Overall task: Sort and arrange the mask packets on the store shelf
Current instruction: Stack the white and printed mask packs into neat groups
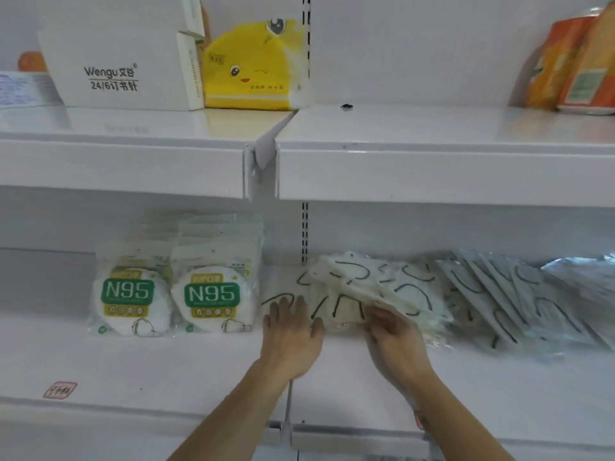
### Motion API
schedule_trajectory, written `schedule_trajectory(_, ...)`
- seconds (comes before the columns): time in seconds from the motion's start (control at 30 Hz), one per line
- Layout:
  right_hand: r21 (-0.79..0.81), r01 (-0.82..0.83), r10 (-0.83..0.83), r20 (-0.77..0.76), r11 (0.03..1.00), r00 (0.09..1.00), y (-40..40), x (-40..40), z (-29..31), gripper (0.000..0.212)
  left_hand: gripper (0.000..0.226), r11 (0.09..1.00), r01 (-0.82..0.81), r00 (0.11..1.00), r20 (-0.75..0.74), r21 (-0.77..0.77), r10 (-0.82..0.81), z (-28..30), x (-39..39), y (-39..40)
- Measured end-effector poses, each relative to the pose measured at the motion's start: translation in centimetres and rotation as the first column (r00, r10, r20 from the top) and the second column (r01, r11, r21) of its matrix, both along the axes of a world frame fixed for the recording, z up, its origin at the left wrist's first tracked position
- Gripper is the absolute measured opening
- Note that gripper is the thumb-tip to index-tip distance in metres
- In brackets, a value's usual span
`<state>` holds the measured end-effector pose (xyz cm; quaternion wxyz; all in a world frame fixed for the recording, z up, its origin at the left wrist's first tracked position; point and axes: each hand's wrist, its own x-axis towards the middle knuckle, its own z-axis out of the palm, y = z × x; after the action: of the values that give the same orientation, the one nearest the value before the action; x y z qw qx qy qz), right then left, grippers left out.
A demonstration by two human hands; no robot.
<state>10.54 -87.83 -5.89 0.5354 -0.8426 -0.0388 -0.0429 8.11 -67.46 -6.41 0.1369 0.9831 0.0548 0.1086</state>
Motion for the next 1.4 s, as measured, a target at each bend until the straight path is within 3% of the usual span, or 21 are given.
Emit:
schedule_trajectory(0.07,0.062,0.003,0.001,-0.06,0.998,0.998,-1.0,0.1,-0.2,0.017,0.072,0.999,-0.002,0.997,-0.079,0.041,0.005,-0.1,0.4,-1.8)
schedule_trajectory(0.17,0.208,-0.021,0.037,-0.075,0.978,0.997,-2.7,0.4,0.0,0.025,0.072,0.993,0.118,0.987,-0.111,-0.016,-0.12,0.4,0.0,-5.1)
schedule_trajectory(0.3,0.366,0.06,-0.027,-0.094,0.929,0.995,-5.3,0.8,-0.1,0.024,0.04,0.965,0.24,0.97,-0.01,-0.109,-0.242,0.6,0.5,-7.6)
schedule_trajectory(0.37,0.384,0.099,-0.053,-0.127,0.918,0.99,-5.7,0.5,-0.3,0.026,0.031,0.953,0.215,0.977,0.039,-0.215,-0.212,0.9,1.3,-7.5)
schedule_trajectory(0.43,0.228,0.047,-0.046,-0.009,0.972,0.999,-5.3,-0.3,-0.2,0.031,0.035,0.944,0.08,0.993,0.111,-0.319,-0.046,1.4,2.9,-6.8)
schedule_trajectory(0.47,0.064,-0.022,0.017,0.086,0.998,0.996,-4.9,-0.8,-0.3,0.035,0.039,0.925,0.003,0.994,0.102,-0.38,0.038,1.9,3.7,-6.4)
schedule_trajectory(0.53,-0.322,-0.089,0.172,0.237,0.943,0.956,-4.0,-1.9,-0.3,0.028,0.049,0.826,-0.139,0.99,-0.055,-0.546,0.13,3.2,5.0,-5.8)
schedule_trajectory(0.6,-0.51,-0.103,0.302,0.326,0.854,0.896,-3.9,-2.4,-0.9,0.012,0.067,0.66,-0.219,0.976,-0.163,-0.718,0.147,4.4,5.8,-5.2)
schedule_trajectory(0.63,-0.533,-0.109,0.336,0.35,0.839,0.874,-3.8,-2.3,-1.4,0.013,0.079,0.615,-0.223,0.975,-0.163,-0.756,0.153,4.8,6.0,-5.1)
schedule_trajectory(0.7,-0.534,-0.127,0.35,0.34,0.836,0.873,-3.8,-2.2,-1.6,0.014,0.097,0.655,-0.163,0.986,-0.144,-0.738,0.082,5.7,5.9,-5.5)
schedule_trajectory(0.77,-0.546,-0.122,0.348,0.333,0.829,0.876,-3.7,-2.0,-1.5,0.015,0.075,0.651,-0.11,0.984,-0.173,-0.751,-0.034,6.1,5.6,-6.8)
schedule_trajectory(0.83,-0.559,-0.119,0.345,0.319,0.821,0.883,-3.7,-1.9,-1.5,0.017,0.042,0.498,-0.134,0.972,-0.211,-0.857,-0.1,6.3,5.7,-8.6)
schedule_trajectory(0.87,-0.561,-0.12,0.34,0.305,0.819,0.89,-3.6,-2.0,-1.4,0.018,0.044,0.422,-0.158,0.965,-0.229,-0.893,-0.124,6.4,5.7,-9.4)
schedule_trajectory(0.9,-0.561,-0.122,0.34,0.304,0.819,0.89,-3.5,-2.0,-1.5,0.018,0.058,0.362,-0.181,0.961,-0.242,-0.915,-0.133,6.3,5.9,-10.3)
schedule_trajectory(0.97,-0.563,-0.114,0.339,0.314,0.819,0.887,-3.5,-2.0,-1.3,0.014,0.092,0.325,-0.209,0.957,-0.261,-0.922,-0.126,6.2,6.0,-12.3)
schedule_trajectory(1.03,-0.561,-0.111,0.341,0.324,0.82,0.883,-3.5,-2.2,-1.0,0.003,0.119,0.354,-0.187,0.969,-0.231,-0.916,-0.088,5.9,6.0,-14.0)
schedule_trajectory(1.1,-0.544,-0.097,0.325,0.34,0.833,0.883,-3.5,-2.2,-0.8,0.017,0.124,0.457,-0.11,0.989,-0.142,-0.883,-0.036,5.7,5.7,-14.9)
schedule_trajectory(1.13,-0.537,-0.091,0.315,0.342,0.838,0.885,-3.6,-2.2,-0.8,0.016,0.125,0.513,-0.094,0.993,-0.12,-0.853,-0.018,5.6,5.6,-15.0)
schedule_trajectory(1.2,-0.551,-0.106,0.33,0.325,0.828,0.886,-3.6,-2.5,-0.7,0.006,0.129,0.542,-0.088,0.993,-0.114,-0.836,-0.016,5.8,5.4,-14.5)
schedule_trajectory(1.3,-0.571,-0.13,0.339,0.276,0.81,0.9,-3.7,-2.5,-0.8,0.025,0.118,0.548,-0.063,0.996,-0.086,-0.834,-0.017,5.8,5.4,-12.2)
schedule_trajectory(1.4,-0.567,-0.148,0.34,0.251,0.811,0.906,-3.7,-2.5,-0.4,0.025,0.101,0.584,-0.057,0.998,-0.067,-0.81,0.005,6.8,5.3,-8.7)
